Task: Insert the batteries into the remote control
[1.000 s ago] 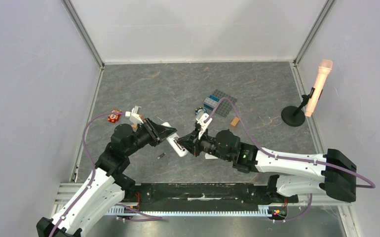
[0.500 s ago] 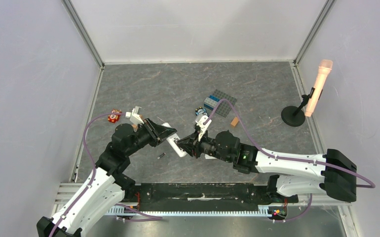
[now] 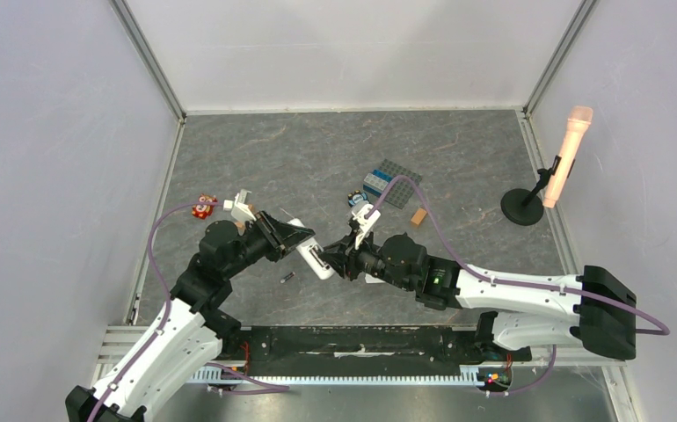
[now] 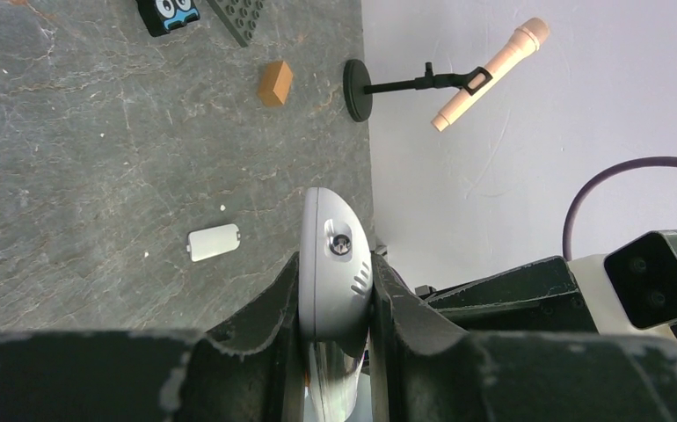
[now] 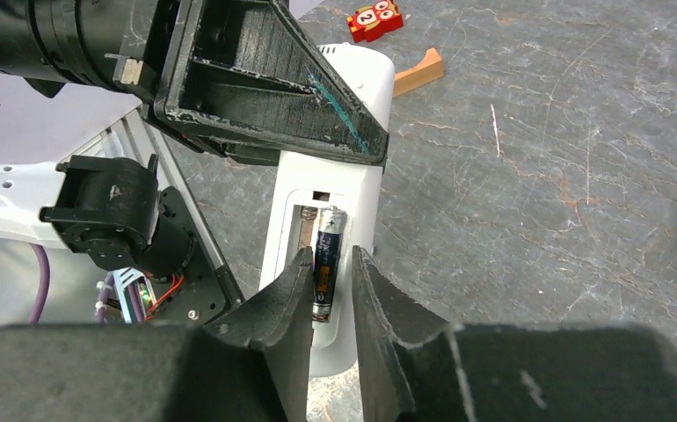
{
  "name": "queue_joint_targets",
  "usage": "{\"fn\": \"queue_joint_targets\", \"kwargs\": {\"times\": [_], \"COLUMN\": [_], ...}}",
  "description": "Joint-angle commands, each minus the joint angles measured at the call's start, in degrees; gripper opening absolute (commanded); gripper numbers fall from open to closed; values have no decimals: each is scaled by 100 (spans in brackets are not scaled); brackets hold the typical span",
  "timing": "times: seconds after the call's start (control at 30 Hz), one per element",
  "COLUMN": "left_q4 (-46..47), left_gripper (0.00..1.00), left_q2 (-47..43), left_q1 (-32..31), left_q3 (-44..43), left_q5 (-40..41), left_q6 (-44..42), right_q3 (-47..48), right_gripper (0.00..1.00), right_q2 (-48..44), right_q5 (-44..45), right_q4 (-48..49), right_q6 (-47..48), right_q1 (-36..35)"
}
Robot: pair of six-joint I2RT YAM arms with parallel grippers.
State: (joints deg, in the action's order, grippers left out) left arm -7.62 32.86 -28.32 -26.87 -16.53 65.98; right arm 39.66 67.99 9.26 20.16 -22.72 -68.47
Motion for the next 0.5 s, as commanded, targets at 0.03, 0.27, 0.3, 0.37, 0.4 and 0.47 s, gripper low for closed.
{"fn": "queue_joint_targets", "kwargs": {"times": [0.03,0.27,0.3,0.37,0.4,0.47], "left_q4": [239,173,168,156,155,148], "left_gripper": [2,2,2,2,2,2], "left_q2": [-112,-141,-136,-133,-127,-119], "left_q1": [5,10,9,10,10,9], "left_q3": [-76,-69,-64,-79,-73,-78], "left_q5": [-150,-105,-98,-87,-77,-60], "left_q6": [227,200,192,181,165,142], "right_q3": [130,147,155,194,220,235], "right_gripper": [23,37,39,45,48,57], "right_q2": [-54,-351,-414,-505,-555,-682], "right_q5": [368,295,287,238,215,188], "right_q4": [-280,-309,-325,-383,-444,-520], "right_q6": [-4,-176,-217,-291,-348,-490], "right_q1": [16,18,20,18,19,19]}}
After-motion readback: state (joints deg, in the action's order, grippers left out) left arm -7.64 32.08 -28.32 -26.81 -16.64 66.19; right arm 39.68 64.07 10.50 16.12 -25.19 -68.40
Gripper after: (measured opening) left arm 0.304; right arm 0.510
